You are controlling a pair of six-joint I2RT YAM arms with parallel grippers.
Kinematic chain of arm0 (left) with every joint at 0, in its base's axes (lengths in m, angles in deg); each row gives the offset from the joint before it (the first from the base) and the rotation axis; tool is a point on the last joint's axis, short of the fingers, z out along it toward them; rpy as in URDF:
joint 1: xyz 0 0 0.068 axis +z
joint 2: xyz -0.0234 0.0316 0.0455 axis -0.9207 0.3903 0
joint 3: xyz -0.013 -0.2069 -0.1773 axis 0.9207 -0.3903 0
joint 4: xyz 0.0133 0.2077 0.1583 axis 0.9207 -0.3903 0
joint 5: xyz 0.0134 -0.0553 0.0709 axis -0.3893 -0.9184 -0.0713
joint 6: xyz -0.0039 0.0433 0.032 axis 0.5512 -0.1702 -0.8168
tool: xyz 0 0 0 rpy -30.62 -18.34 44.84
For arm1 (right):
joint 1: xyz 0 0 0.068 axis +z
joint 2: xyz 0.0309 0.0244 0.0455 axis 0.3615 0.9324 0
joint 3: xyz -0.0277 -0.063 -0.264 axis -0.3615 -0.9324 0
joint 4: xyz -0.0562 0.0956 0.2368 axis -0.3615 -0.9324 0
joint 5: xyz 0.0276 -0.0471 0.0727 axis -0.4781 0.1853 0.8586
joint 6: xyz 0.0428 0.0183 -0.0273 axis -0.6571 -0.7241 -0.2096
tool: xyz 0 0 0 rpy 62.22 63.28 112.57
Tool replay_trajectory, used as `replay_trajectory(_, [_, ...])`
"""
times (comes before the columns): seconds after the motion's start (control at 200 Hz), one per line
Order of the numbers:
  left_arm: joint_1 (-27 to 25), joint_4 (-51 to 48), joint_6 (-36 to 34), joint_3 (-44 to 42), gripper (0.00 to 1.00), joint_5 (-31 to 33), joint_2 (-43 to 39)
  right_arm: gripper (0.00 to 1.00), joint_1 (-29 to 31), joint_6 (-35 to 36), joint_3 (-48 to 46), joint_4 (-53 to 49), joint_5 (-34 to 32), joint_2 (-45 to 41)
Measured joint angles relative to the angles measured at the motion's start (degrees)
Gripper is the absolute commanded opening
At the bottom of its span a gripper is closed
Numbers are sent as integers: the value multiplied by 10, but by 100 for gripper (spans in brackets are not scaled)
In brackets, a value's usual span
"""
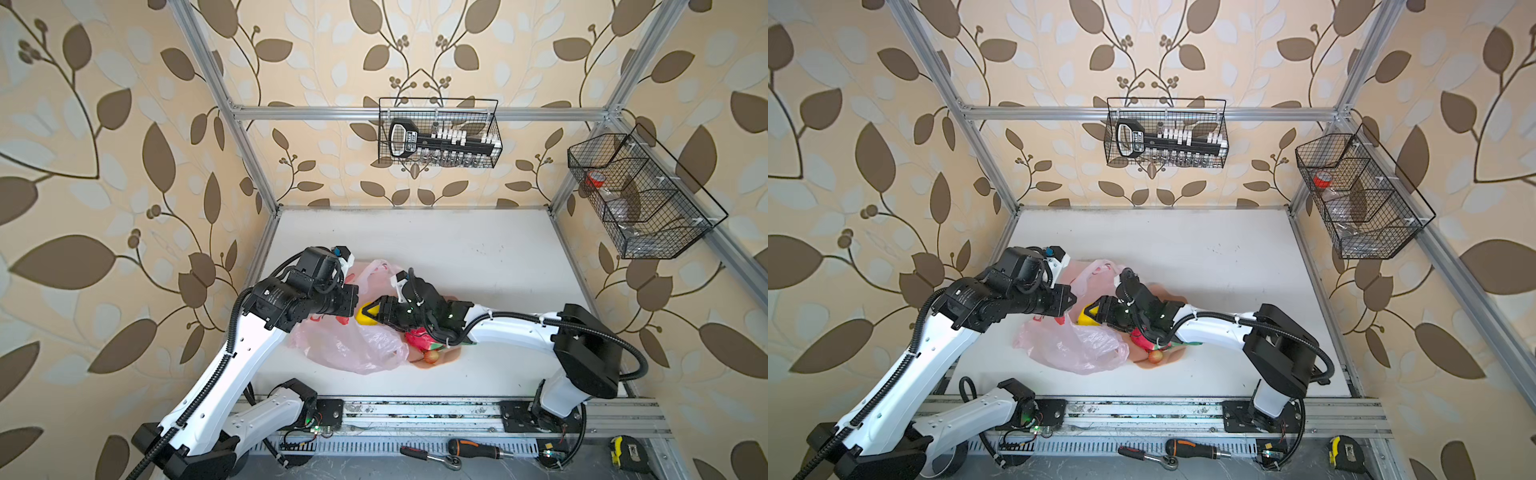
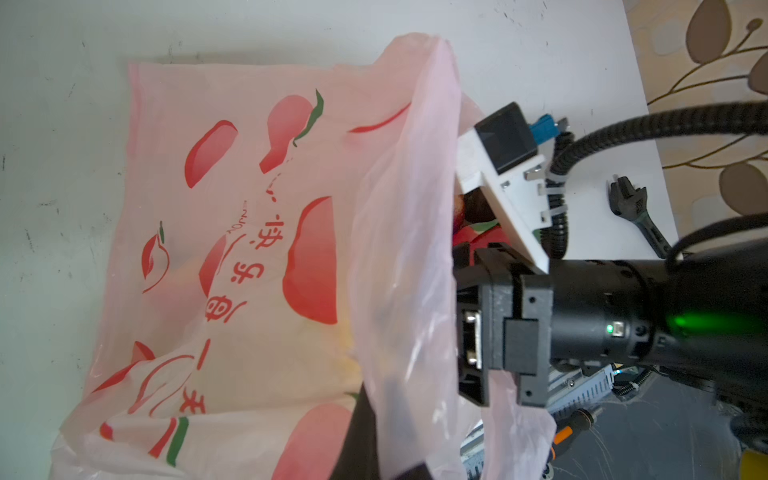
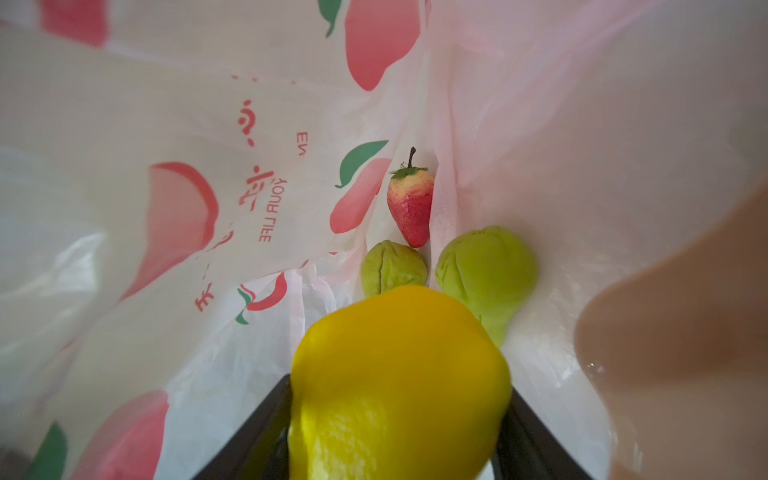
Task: Place the fruits into the plastic bag
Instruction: 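Lift the yellow lemon with the right gripper toward the bag opening, then lower the yellow lemon into the pink bag with the right gripper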
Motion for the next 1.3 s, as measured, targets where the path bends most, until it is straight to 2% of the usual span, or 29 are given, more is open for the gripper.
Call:
replay_trajectory(0.29, [0, 11, 1, 0, 0, -1, 7, 42, 14, -23, 87, 12, 18, 104])
replay_trajectory(0.615, [0, 23, 10, 0, 0, -10, 9, 48, 23, -62, 136, 26, 26, 175])
replay_trajectory(0.755, [0, 26, 12, 0, 0, -11, 10, 57, 24, -73, 153, 26, 28, 192])
replay_trajectory(0.885, [0, 28, 13, 0, 0, -11, 11, 73, 24, -75, 165, 24, 31, 203])
replay_trajectory(0.94, [0, 29, 13, 0, 0, -11, 11, 77, 24, -75, 166, 23, 33, 203])
replay_trajectory(1.3, [0, 30, 13, 0, 0, -11, 11, 83, 24, -68, 171, 15, 40, 202])
